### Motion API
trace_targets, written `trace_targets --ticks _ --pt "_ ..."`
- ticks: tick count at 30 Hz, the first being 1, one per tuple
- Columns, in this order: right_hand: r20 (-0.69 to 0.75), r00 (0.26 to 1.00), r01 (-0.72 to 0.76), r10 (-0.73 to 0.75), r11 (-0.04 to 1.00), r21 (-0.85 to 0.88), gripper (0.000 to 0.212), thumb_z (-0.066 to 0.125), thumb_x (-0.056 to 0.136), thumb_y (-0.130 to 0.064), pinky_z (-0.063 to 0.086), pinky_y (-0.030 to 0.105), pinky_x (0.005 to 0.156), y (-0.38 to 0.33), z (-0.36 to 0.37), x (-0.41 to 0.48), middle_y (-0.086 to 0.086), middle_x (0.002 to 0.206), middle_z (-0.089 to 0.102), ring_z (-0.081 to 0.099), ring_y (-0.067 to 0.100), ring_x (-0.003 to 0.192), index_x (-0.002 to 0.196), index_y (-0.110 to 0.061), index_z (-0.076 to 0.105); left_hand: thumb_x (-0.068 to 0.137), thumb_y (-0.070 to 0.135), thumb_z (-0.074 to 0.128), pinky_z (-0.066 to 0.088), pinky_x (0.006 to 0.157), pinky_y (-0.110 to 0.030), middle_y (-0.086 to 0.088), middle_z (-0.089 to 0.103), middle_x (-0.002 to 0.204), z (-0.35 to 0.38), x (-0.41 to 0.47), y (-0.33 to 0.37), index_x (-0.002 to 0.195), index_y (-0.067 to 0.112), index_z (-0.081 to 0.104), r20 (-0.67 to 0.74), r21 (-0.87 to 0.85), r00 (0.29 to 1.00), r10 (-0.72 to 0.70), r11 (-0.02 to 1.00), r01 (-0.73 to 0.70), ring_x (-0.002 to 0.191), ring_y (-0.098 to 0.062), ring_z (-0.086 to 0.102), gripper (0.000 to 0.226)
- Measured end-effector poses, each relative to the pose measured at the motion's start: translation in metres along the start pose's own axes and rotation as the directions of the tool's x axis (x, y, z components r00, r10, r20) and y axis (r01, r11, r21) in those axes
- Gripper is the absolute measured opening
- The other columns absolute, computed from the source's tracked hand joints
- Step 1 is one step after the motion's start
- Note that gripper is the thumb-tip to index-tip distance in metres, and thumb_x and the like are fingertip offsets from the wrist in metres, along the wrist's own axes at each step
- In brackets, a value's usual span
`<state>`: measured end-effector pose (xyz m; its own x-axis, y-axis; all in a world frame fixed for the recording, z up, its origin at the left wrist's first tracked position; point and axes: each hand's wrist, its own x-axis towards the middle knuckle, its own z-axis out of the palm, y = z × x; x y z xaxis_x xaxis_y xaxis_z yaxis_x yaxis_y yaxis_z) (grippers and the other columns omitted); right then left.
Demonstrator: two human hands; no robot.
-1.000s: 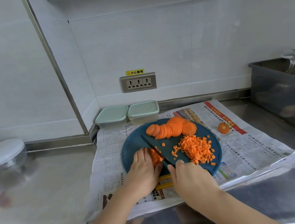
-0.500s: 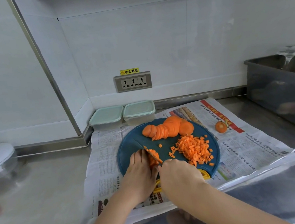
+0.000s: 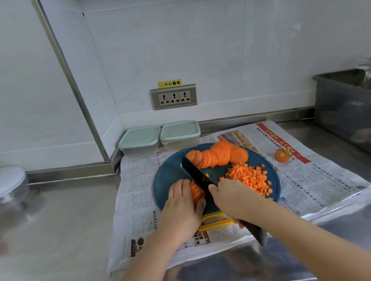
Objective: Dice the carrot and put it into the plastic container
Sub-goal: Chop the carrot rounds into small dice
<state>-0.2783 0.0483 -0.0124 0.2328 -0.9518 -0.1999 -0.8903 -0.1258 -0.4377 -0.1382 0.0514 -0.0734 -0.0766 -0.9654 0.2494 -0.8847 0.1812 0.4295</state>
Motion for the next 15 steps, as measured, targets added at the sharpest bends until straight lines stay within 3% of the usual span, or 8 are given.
trace_targets --ticks 3,7,11,15 --pt "0.006 0.999 -0.036 0.036 0.990 0.138 0.042 0.025 0.104 -0.034 0.041 0.024 0.035 0.009 -0.003 -0.004 0.006 0.060 0.050 0.049 0.016 0.040 0.089 -0.004 0.049 0.096 0.047 0.043 0.024 0.113 -0.030 0.002 0.016 0.155 -0.002 -0.003 0.001 0.150 0.016 0.012 0.036 -0.008 0.998 -0.050 0.999 0.050 0.143 -0.013 0.015 0.070" --pt "-0.139 0.990 0.022 -0.012 0.998 0.067 0.044 0.027 0.103 -0.040 0.042 0.023 0.046 0.013 0.004 -0.006 0.002 0.065 0.051 0.052 0.014 0.052 0.085 -0.009 0.054 0.092 0.058 0.042 0.013 0.118 -0.035 0.000 0.001 0.160 -0.005 -0.004 0.004 0.152 0.016 -0.005 0.034 0.020 0.991 -0.126 0.992 0.125 0.147 -0.018 0.004 0.087" --pt "-0.202 0.975 0.089 -0.094 0.996 -0.033 0.043 0.029 0.103 -0.041 0.035 0.023 0.049 0.012 0.009 -0.014 -0.002 0.064 0.048 0.048 0.014 0.057 0.071 -0.018 0.045 0.096 0.057 0.029 0.011 0.118 -0.033 -0.005 0.012 0.157 -0.004 -0.008 0.004 0.151 0.009 -0.001 -0.021 0.187 0.992 -0.126 0.974 0.127 0.145 -0.022 0.011 0.079" --pt "-0.223 0.967 0.098 -0.124 0.988 -0.121 0.042 0.026 0.103 -0.044 0.033 0.025 0.050 0.009 0.016 -0.020 -0.005 0.065 0.039 0.042 0.014 0.058 0.068 -0.022 0.032 0.100 0.049 0.026 0.020 0.114 -0.028 -0.005 0.022 0.150 0.000 -0.007 0.003 0.150 0.008 0.008 -0.030 0.200 0.995 -0.100 0.974 0.104 0.139 -0.019 0.018 0.067"
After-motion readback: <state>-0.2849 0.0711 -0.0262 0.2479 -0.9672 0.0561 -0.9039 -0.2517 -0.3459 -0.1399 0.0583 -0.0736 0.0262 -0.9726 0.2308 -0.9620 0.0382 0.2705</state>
